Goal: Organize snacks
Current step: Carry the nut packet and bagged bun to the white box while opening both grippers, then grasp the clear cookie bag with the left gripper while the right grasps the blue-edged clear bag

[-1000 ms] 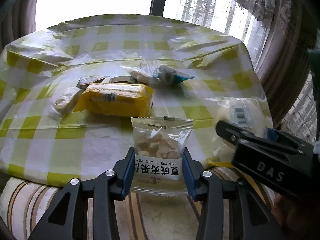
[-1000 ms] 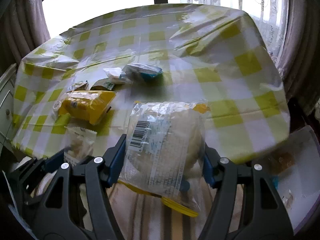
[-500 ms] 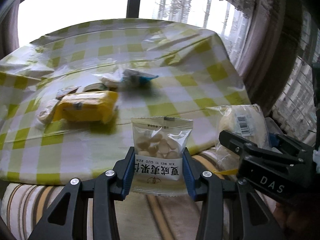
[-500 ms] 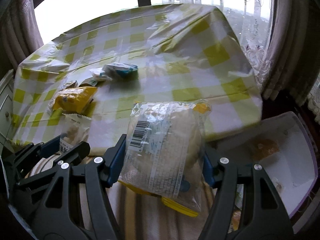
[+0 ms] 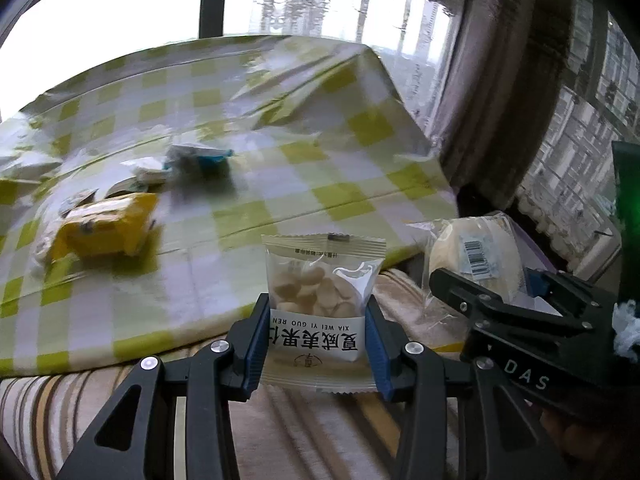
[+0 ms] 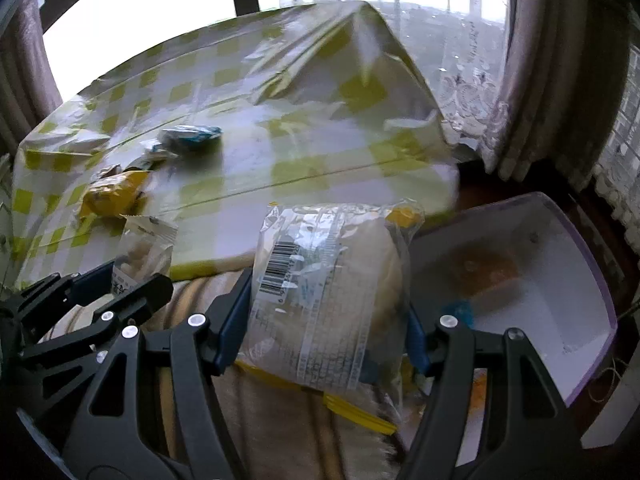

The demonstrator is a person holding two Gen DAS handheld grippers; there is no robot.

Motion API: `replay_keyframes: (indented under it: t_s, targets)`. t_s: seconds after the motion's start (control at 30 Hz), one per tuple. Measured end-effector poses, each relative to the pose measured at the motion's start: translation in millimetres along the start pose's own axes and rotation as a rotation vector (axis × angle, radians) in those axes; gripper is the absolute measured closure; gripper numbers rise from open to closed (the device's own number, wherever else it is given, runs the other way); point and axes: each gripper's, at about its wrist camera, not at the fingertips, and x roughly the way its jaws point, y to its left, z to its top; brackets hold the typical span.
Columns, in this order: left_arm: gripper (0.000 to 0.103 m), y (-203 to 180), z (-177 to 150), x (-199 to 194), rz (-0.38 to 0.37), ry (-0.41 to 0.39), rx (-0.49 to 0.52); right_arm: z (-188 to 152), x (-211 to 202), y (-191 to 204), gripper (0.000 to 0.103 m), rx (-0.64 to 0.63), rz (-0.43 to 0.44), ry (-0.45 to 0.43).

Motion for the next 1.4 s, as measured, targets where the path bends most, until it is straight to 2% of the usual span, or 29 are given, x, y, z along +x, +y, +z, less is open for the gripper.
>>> replay_keyframes:
  t_s: [0.57, 0.87, 0.97, 1.03, 1.4]
  targets:
    - [0.059, -65, 3, 12, -0.081, 0.039, 0.119, -20, -7, -81, 0.034, 0.111, -0.117, 0.033]
    - [0.058, -92, 3, 16, -0.137, 0.054, 0.166, -26, -7, -111, 0.034, 0.157, -0.17, 0.047]
    - [0.053, -99, 3, 17, -0.15, 0.062, 0.184, -27, -6, -117, 0.031, 0.172, -0.185, 0.056]
    - [0.045, -100, 3, 19, -0.141, 0.068, 0.184, -26, -7, -117, 0.02, 0.171, -0.202, 0.051]
    - [0.044, -85, 5, 21, -0.126, 0.074, 0.125, -22, -7, -104, 0.019, 0.138, -0.179, 0.049]
